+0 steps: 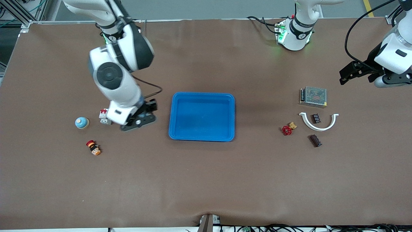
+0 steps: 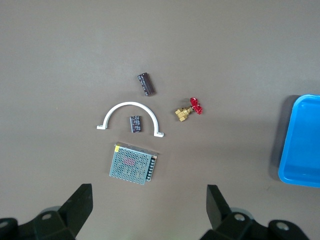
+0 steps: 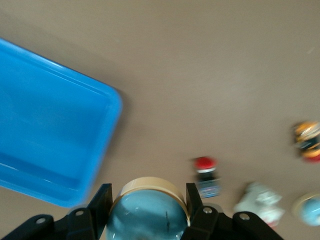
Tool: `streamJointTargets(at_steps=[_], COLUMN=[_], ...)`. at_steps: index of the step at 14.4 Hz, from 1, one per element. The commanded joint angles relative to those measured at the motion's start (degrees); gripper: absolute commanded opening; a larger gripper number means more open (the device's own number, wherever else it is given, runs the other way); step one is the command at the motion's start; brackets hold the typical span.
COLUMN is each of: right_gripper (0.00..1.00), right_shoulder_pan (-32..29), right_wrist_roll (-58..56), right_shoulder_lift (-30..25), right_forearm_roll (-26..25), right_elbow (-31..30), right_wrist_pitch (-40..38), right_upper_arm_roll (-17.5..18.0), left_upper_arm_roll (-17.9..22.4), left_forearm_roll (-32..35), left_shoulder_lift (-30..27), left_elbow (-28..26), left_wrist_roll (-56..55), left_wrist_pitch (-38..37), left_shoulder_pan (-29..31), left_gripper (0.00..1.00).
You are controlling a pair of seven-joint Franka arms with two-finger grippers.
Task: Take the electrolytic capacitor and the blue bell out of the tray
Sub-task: 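Carry the held bell with the right gripper toward the red button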
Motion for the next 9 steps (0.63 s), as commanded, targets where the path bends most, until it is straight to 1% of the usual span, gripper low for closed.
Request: streamJointTargets(at_steps=[1, 2, 3, 6, 9], right_gripper=[0.42, 0.42, 0.42, 0.42, 0.42], right_shoulder_pan=[-3.25, -4.39, -5.97, -11.41, -15.20], right_wrist_roll=[-11.24, -14.15, -17.57, -32.59, -40.96], right_shoulder_lift=[-0.26, 0.00, 0.09, 2.10, 5.18], right_forearm_roll=[-6.66, -8.87, -9.24, -8.72, -6.70], right_elbow=[-0.73, -0.73, -0.82, -1.61, -4.15], right_wrist_pitch=[0.08, 0.52, 1.48, 8.06, 15.97], right_upper_arm_roll=[0.97, 0.97, 0.97, 1.06, 1.23], left_upper_arm_roll=[0.68, 0.68, 0.68, 0.59, 0.50], left_forearm_roll=[-1.06, -0.97, -0.97, -0.71, -0.62], left_shoulder_lift=[-1.00, -1.00, -1.00, -1.00, -1.00], left_elbow=[0.22, 0.31, 0.31, 0.74, 0.92], left_wrist_roll=[1.40, 1.40, 1.40, 1.13, 1.13], left_wrist_pitch=[-1.46, -1.81, -1.82, -1.82, -1.82], left_shoulder_pan=[-0.38, -0.38, -0.38, -0.47, -0.56], left_gripper=[1.00, 1.00, 1.00, 1.00, 1.00])
